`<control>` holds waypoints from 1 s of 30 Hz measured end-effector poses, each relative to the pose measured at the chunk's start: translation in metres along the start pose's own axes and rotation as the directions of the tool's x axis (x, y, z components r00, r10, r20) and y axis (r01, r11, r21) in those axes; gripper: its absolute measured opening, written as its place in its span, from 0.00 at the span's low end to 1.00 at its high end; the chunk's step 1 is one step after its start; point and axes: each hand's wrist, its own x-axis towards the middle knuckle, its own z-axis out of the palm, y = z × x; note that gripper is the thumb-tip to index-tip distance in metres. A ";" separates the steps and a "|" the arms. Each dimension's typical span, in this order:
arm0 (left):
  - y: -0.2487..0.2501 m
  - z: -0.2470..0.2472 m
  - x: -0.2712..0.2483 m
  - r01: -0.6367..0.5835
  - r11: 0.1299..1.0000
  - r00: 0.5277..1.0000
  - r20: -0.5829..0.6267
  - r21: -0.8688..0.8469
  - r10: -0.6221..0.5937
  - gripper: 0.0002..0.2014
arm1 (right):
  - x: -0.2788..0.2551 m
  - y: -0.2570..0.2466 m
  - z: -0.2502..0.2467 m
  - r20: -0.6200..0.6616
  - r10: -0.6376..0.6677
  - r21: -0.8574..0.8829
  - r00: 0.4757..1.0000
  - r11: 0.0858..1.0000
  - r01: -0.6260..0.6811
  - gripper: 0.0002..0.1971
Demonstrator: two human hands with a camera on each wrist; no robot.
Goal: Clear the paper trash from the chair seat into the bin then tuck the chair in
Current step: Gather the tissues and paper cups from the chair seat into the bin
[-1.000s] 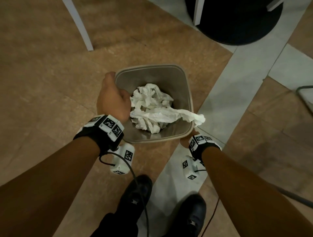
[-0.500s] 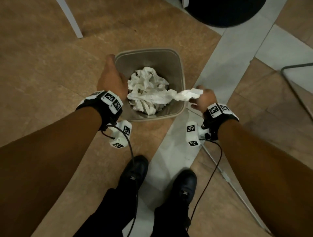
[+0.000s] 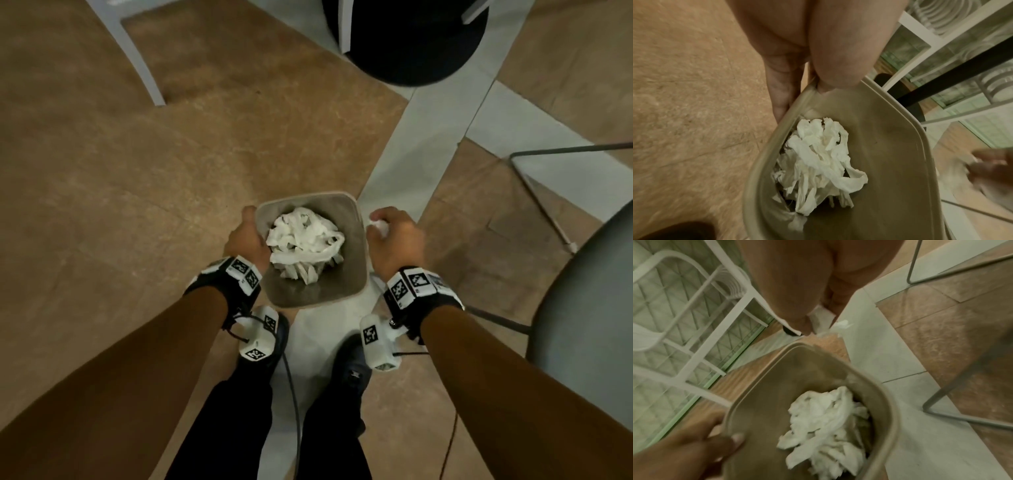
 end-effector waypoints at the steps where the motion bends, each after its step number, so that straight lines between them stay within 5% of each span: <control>1: 0.001 0.007 -0.005 -0.018 1.000 0.999 0.031 -0.011 0.018 0.26 | -0.009 -0.004 0.001 0.017 -0.049 0.017 0.999 0.999 0.049 0.10; 4: 0.002 0.027 -0.018 -0.075 0.997 0.992 0.097 -0.020 0.076 0.25 | -0.030 -0.007 0.014 0.237 -0.054 -0.011 0.970 0.998 0.058 0.13; 6: 0.005 0.037 -0.025 -0.115 0.993 0.985 0.130 -0.013 0.116 0.25 | -0.040 0.001 0.025 0.471 0.048 -0.140 0.881 0.990 0.021 0.22; 8: 0.009 0.041 -0.030 -0.146 0.989 0.977 0.154 -0.027 0.148 0.25 | -0.051 0.012 0.029 0.549 0.116 -0.212 0.828 0.977 0.003 0.27; 13: 0.034 0.023 -0.043 -0.102 0.988 0.989 0.120 0.115 0.088 0.27 | -0.074 0.021 -0.007 0.477 0.096 -0.050 0.873 0.995 -0.082 0.18; 20: 0.113 -0.025 -0.094 -0.306 0.902 0.950 0.154 0.304 0.271 0.22 | -0.115 0.020 -0.144 0.302 0.055 0.319 0.952 0.935 -0.155 0.11; 25: 0.208 -0.016 -0.147 -0.543 0.767 0.840 0.224 0.342 0.495 0.18 | -0.135 0.074 -0.259 0.054 0.209 0.397 0.976 0.893 -0.213 0.11; 30: 0.318 0.044 -0.196 -0.725 0.629 0.689 0.310 0.280 0.655 0.18 | -0.143 0.163 -0.315 -0.071 0.386 0.366 0.920 0.868 -0.336 0.11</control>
